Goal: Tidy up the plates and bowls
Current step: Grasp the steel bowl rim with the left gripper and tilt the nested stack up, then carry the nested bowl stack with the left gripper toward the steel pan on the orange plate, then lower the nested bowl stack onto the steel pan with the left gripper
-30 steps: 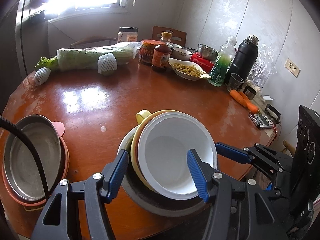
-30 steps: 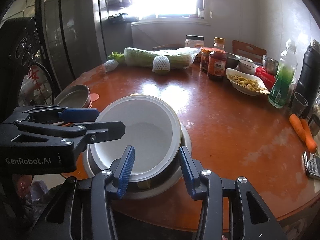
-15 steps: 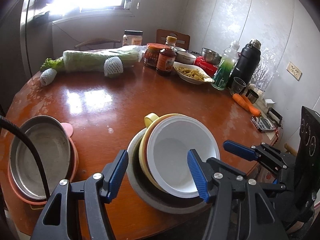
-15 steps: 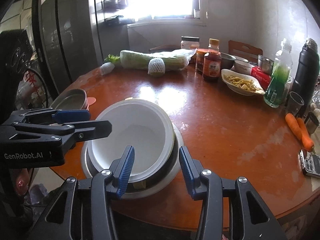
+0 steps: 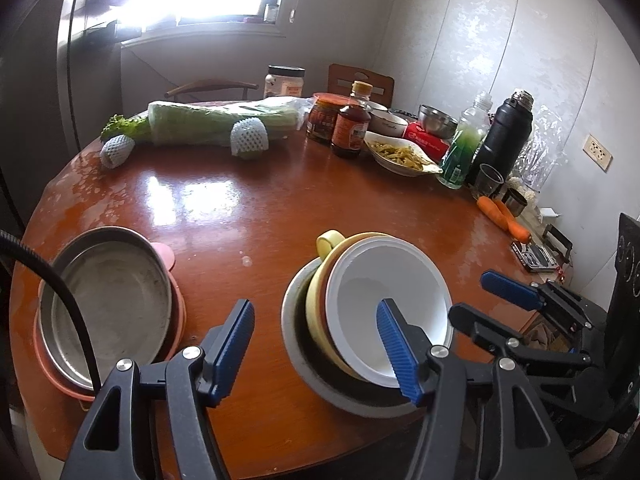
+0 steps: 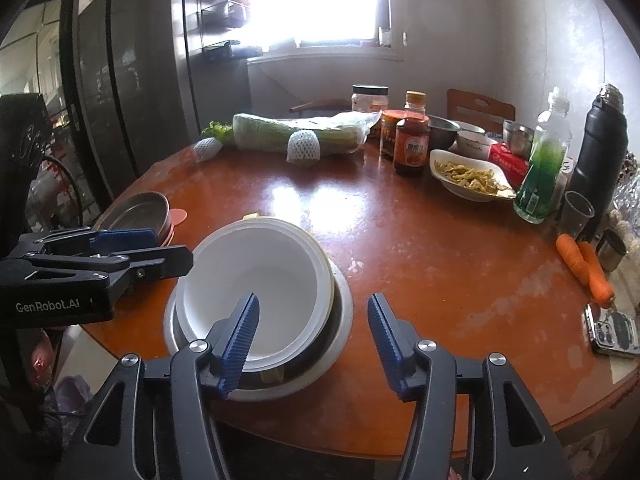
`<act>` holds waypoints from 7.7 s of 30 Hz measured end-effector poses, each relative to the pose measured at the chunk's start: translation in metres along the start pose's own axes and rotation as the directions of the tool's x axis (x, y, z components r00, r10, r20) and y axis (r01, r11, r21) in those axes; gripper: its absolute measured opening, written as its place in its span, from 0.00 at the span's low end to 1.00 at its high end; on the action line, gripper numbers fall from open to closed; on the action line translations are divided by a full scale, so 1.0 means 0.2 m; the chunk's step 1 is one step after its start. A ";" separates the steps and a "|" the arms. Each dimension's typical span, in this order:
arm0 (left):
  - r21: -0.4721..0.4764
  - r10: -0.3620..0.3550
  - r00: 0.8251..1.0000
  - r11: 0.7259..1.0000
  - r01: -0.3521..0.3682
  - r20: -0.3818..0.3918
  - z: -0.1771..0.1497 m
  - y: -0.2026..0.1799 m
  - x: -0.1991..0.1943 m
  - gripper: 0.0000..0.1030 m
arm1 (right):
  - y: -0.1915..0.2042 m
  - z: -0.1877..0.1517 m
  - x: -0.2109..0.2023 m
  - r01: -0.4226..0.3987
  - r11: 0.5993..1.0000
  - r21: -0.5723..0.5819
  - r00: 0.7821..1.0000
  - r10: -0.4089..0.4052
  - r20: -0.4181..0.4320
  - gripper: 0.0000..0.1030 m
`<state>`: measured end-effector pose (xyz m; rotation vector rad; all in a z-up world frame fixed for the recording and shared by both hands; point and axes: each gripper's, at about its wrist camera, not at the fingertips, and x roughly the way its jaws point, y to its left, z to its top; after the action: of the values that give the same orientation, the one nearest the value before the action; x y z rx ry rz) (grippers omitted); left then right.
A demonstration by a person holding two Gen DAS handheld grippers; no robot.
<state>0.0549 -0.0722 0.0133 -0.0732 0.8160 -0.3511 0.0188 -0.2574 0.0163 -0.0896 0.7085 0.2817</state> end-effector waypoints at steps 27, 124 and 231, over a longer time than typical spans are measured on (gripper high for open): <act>-0.009 0.000 0.997 1.000 -0.001 -0.074 -0.06 0.00 0.11 0.67 | -0.07 -0.03 0.07 0.039 0.998 0.045 0.999 -0.037 -0.036 0.68; -0.046 -0.052 0.989 0.998 0.046 -0.138 -0.08 -0.01 0.29 0.51 | -0.06 -0.05 0.27 -0.150 0.981 0.124 0.983 0.161 -0.086 0.50; -0.296 0.128 0.992 0.947 -0.123 -0.003 -0.12 0.88 -0.16 0.52 | 0.88 0.37 0.55 -0.363 0.921 -0.140 0.930 0.349 -0.116 0.50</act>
<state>0.0674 0.1059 -0.0158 -0.3029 0.8481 -0.1054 0.0952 -0.0512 0.0023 -0.1259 0.7892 0.6892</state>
